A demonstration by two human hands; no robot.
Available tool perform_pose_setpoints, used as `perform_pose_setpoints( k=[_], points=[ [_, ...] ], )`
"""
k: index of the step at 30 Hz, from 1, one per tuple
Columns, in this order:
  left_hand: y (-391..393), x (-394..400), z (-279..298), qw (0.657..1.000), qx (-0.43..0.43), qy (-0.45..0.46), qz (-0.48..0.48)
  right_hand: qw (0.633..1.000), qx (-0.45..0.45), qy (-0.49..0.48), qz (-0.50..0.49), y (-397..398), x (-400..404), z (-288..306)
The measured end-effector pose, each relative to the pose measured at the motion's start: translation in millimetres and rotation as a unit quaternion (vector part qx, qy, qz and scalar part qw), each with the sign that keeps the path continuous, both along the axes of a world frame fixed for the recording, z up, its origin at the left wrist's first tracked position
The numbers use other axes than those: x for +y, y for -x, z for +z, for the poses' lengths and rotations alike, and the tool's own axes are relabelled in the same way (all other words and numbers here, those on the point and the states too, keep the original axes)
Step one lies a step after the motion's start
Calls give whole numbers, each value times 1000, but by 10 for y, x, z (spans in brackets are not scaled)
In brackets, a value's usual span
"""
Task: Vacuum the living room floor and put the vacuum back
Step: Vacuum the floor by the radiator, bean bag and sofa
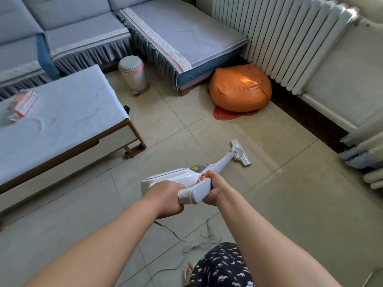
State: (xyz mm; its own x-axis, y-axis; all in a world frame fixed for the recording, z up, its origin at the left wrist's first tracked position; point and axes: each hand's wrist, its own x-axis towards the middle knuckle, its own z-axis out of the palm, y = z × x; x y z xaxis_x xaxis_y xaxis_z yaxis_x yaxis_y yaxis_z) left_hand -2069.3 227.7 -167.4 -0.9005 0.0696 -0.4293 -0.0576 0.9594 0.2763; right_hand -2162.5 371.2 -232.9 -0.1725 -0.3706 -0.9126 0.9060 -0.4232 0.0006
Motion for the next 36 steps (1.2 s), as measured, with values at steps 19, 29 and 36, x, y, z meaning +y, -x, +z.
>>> perform_pose_setpoints(
  k=[19,29,36],
  points=[
    [954,966,-204,992,16,-7,-122,993,55,-49,-93,755,988,-236],
    [2137,1902,-218,992,4,-36,-122,992,49,-44,-105,1925,1982,-178],
    [2947,2360,-241,994,-5,-33,-103,991,42,-49,-116,2737,2439,-268]
  ],
)
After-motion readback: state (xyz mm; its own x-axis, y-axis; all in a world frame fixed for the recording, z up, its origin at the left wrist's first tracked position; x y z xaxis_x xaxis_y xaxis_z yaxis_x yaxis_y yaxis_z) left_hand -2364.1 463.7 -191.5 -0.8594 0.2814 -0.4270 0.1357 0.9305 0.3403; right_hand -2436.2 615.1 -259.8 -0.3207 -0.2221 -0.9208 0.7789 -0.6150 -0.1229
